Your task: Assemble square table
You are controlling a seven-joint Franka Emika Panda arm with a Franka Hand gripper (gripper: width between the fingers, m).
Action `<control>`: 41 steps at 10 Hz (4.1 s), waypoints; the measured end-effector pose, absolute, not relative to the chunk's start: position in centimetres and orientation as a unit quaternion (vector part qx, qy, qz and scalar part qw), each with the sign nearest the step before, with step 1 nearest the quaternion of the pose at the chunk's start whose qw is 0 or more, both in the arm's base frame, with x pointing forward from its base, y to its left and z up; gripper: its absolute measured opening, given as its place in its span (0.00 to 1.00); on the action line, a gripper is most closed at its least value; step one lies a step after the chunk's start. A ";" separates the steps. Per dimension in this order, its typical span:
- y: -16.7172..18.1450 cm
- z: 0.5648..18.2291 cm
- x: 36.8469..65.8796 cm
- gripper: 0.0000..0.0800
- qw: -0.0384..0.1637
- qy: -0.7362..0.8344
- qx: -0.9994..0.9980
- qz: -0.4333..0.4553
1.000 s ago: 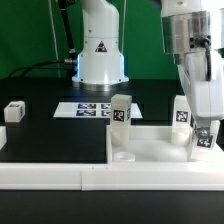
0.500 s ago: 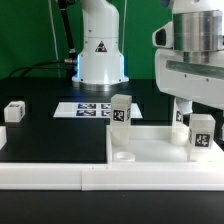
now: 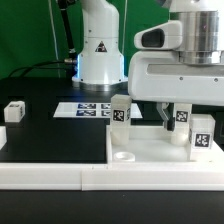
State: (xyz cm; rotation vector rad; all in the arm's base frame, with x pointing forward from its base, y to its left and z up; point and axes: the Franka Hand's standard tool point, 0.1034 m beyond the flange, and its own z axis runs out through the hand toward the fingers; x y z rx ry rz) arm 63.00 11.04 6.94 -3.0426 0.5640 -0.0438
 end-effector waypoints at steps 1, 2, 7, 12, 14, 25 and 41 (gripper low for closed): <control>11.5 7.1 63.5 0.81 0.009 0.091 -0.995 -0.038; 11.7 7.0 63.4 0.81 0.012 0.103 -0.994 -0.038; 11.6 7.0 63.4 0.36 0.017 0.225 -0.974 -0.035; 11.0 7.0 63.2 0.36 0.041 0.479 -0.877 -0.013; 10.9 6.9 63.0 0.36 0.060 0.575 -0.816 0.003; 11.1 7.0 62.8 0.37 0.067 0.815 -0.574 0.034; 10.9 9.1 62.7 0.81 0.077 0.783 -0.616 0.023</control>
Offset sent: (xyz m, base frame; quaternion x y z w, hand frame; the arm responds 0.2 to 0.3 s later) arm 0.0000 0.0000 0.0000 0.0000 0.0000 0.0650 0.9979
